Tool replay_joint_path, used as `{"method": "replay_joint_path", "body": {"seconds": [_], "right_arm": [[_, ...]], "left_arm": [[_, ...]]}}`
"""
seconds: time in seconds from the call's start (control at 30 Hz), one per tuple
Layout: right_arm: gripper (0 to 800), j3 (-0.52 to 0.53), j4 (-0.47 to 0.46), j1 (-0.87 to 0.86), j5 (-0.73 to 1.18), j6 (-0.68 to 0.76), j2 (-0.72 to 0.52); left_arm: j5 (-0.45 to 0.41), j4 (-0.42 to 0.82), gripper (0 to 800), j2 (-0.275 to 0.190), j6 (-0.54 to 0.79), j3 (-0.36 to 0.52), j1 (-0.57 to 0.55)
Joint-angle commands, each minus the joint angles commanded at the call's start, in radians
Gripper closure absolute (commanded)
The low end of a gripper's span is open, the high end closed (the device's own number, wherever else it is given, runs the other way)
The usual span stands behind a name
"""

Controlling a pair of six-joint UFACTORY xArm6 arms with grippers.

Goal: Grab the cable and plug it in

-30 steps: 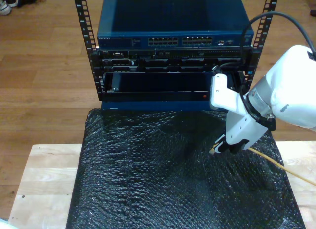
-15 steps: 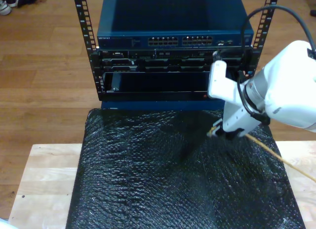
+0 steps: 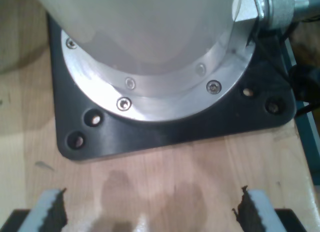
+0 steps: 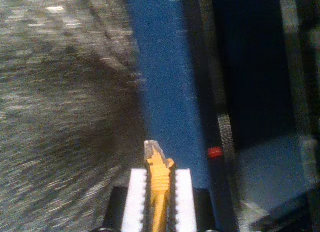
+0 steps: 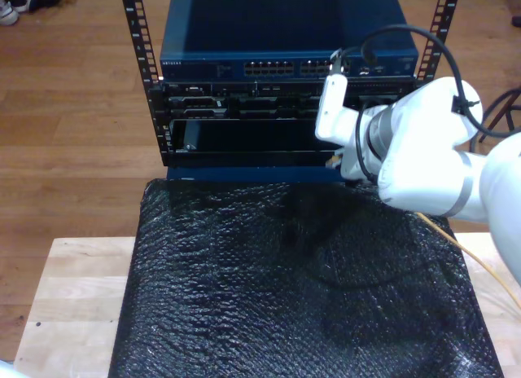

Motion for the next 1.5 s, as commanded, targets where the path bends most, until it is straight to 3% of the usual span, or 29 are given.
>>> {"method": "replay_joint_path", "body": {"seconds": [0.53,0.8,1.23,1.5], "right_arm": [[800,0.000,-0.017,0.054,-0.089,-0.003,-0.091],[800,0.066,-0.230,0.008,-0.307,-0.012,-0.091],[800,0.103,-0.236,0.014,-0.387,-0.025,-0.091],[800,0.216,-0.238,0.009,-0.494,-0.060,-0.160]], "left_arm": [[0.002,0.000,0,0.000,0.000,0.000,0.000],[0.000,0.000,0,-0.002,0.000,0.000,0.000],[0.002,0.000,0,0.000,0.000,0.000,0.000],[0.000,0.000,0,0.000,0.000,0.000,0.000]]}}
